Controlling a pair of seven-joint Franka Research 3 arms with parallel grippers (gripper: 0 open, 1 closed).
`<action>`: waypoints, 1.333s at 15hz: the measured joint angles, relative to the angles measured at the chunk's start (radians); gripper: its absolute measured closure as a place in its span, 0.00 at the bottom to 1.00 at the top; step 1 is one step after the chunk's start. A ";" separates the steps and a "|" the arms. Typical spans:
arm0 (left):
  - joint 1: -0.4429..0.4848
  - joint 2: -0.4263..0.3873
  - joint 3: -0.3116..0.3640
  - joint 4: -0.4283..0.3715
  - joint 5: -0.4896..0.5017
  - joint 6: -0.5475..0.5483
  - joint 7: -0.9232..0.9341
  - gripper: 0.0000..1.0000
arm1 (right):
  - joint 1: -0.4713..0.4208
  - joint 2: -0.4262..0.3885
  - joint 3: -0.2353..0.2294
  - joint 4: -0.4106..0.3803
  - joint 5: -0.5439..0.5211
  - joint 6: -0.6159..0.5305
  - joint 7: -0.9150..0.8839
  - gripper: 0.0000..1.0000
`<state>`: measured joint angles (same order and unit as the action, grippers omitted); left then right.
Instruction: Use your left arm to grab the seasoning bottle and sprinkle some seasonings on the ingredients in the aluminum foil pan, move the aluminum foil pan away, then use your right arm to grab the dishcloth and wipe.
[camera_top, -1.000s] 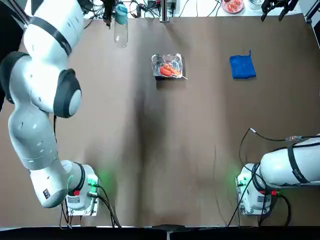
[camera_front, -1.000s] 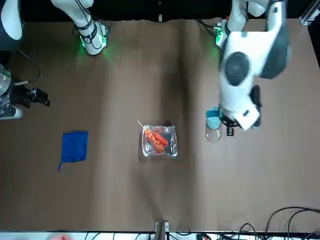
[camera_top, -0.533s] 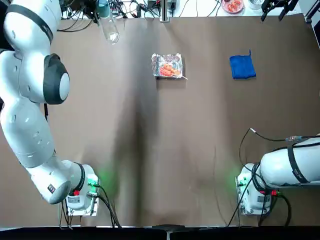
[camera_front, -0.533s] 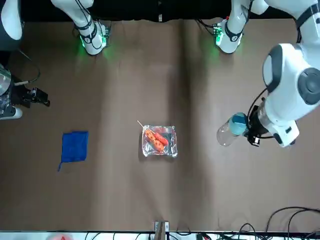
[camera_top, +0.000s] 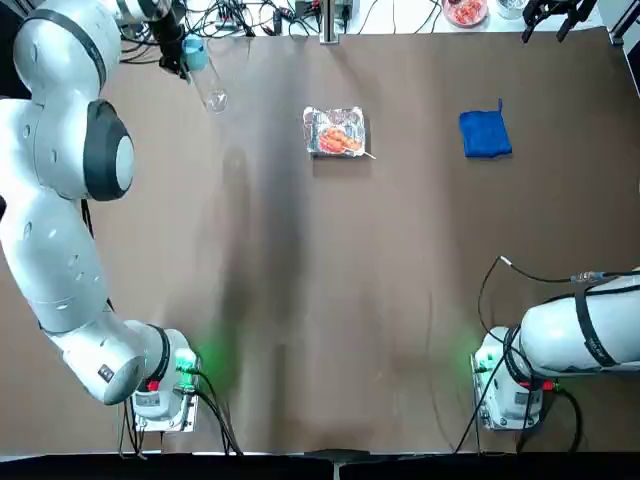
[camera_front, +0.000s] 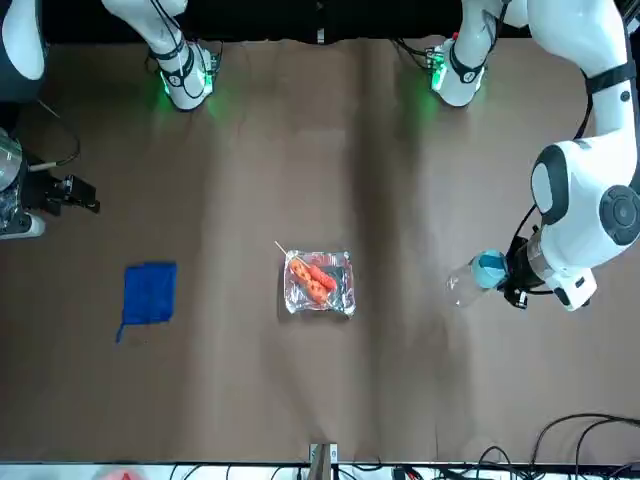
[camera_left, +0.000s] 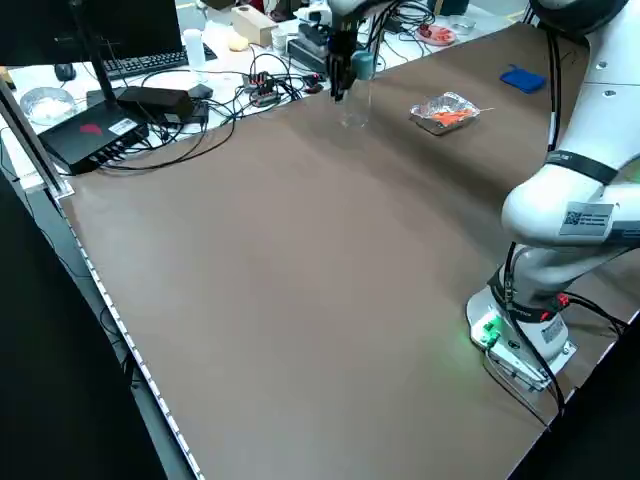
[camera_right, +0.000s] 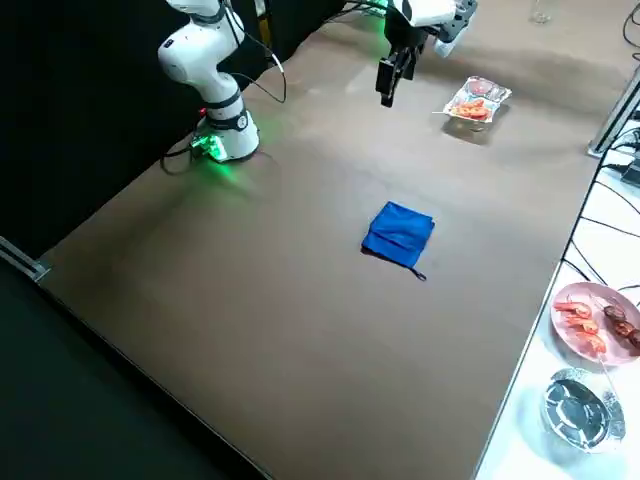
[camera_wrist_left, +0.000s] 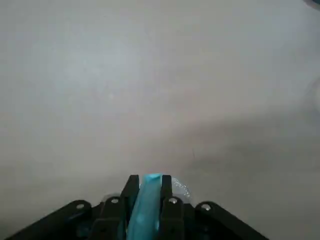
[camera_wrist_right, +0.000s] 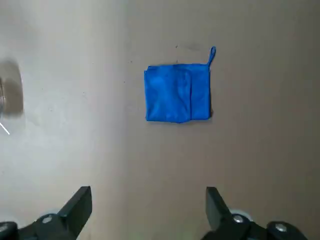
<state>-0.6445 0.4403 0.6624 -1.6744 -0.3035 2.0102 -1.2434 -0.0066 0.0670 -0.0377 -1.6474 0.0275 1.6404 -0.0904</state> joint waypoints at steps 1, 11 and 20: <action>0.007 0.007 0.000 -0.024 0.000 0.035 0.000 0.77 | 0.000 0.000 0.000 0.000 0.000 0.000 0.000 0.00; 0.095 0.108 -0.060 -0.057 -0.039 0.156 0.005 0.77 | 0.000 0.000 0.000 0.000 0.000 0.000 0.000 0.00; 0.209 0.140 -0.188 -0.055 -0.039 0.174 0.039 0.77 | 0.000 0.000 0.000 0.000 0.000 0.000 0.000 0.00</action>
<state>-0.4352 0.5800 0.4742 -1.7295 -0.3420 2.1843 -1.2045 -0.0068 0.0670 -0.0379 -1.6474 0.0275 1.6403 -0.0904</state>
